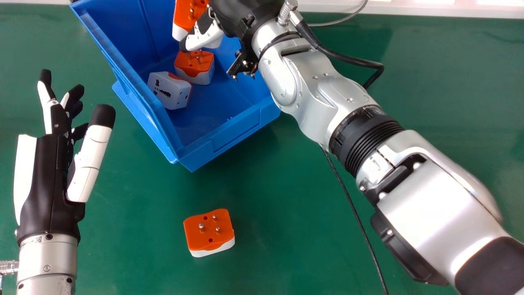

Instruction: Pick all objects and put in blue box

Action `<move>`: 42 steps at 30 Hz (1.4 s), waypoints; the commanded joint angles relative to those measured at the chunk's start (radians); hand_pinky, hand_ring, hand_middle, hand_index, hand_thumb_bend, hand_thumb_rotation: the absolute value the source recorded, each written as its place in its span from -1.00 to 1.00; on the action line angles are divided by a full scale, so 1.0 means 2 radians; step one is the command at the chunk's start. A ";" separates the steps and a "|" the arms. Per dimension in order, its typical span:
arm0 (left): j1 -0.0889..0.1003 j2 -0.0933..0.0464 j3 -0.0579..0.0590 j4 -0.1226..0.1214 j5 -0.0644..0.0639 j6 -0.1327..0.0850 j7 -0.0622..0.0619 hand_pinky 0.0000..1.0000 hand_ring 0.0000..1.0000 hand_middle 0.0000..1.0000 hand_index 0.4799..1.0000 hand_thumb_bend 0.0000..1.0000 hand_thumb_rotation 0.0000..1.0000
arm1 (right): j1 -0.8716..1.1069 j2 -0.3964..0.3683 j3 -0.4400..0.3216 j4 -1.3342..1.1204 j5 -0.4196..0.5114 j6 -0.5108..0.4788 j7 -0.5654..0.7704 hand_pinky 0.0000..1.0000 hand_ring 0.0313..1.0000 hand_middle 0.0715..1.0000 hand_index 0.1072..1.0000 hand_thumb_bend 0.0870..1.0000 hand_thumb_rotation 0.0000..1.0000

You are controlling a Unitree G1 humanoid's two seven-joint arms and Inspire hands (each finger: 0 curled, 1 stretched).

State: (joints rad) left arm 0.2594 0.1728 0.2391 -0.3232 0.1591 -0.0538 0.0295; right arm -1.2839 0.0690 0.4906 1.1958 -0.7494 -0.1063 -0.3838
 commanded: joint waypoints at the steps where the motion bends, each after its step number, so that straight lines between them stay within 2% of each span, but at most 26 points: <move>1: 0.001 0.001 0.001 -0.013 0.005 -0.003 0.005 0.74 0.91 0.90 0.79 0.53 1.00 | -0.012 -0.006 0.008 -0.010 -0.002 0.002 -0.004 0.59 0.88 0.91 0.90 -0.25 0.58; 3: 0.000 0.002 0.002 -0.014 0.004 -0.002 0.004 0.74 0.91 0.90 0.79 0.53 1.00 | -0.011 -0.007 0.015 -0.010 -0.007 0.009 -0.006 0.63 0.91 0.93 0.92 -0.25 0.62; 5: 0.000 0.001 0.002 -0.014 0.003 -0.001 0.004 0.75 0.91 0.91 0.80 0.57 1.00 | -0.010 -0.007 0.019 -0.010 -0.007 0.013 -0.006 0.77 0.97 0.98 0.97 -0.21 0.81; 9: 0.001 -0.001 0.002 -0.017 0.000 0.001 0.004 0.75 0.91 0.91 0.80 0.66 1.00 | -0.007 -0.007 0.022 -0.013 -0.004 0.021 -0.004 0.85 1.00 1.00 1.00 -0.18 0.92; 13: -0.001 -0.002 0.002 -0.018 -0.004 0.005 0.002 0.75 0.91 0.91 0.80 0.68 1.00 | 0.001 -0.007 0.020 -0.018 0.001 0.025 -0.001 0.87 1.00 1.00 1.00 -0.17 0.95; 19: -0.001 -0.001 0.002 -0.018 -0.006 0.007 0.000 0.78 0.93 0.91 0.82 0.63 1.00 | 0.005 -0.007 0.022 -0.023 0.001 0.039 0.000 0.88 1.00 1.00 1.00 -0.16 0.94; 25: -0.001 -0.001 0.002 -0.020 -0.006 0.008 -0.002 0.78 0.93 0.92 0.83 0.59 1.00 | 0.008 -0.007 0.031 -0.027 -0.005 0.053 -0.002 0.90 1.00 1.00 1.00 -0.12 0.99; 32: -0.002 -0.001 0.003 -0.016 -0.007 0.005 -0.002 0.78 0.93 0.92 0.83 0.61 1.00 | 0.015 -0.013 0.035 -0.040 -0.005 0.061 -0.002 0.91 1.00 1.00 1.00 -0.09 1.00; 38: -0.003 0.001 0.003 -0.011 -0.007 0.000 -0.002 0.79 0.93 0.92 0.83 0.62 1.00 | 0.053 -0.027 0.030 -0.100 -0.003 0.073 -0.003 0.98 1.00 1.00 1.00 -0.09 1.00; 42: -0.002 0.000 0.003 -0.013 -0.003 0.001 0.000 0.79 0.93 0.92 0.83 0.58 1.00 | 0.129 -0.049 0.023 -0.220 -0.006 0.093 0.005 0.98 1.00 1.00 1.00 -0.11 1.00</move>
State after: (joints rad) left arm 0.2556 0.1690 0.2415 -0.3345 0.1551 -0.0338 0.0253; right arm -1.0644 -0.0082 0.5511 0.8587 -0.7531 0.0652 -0.3690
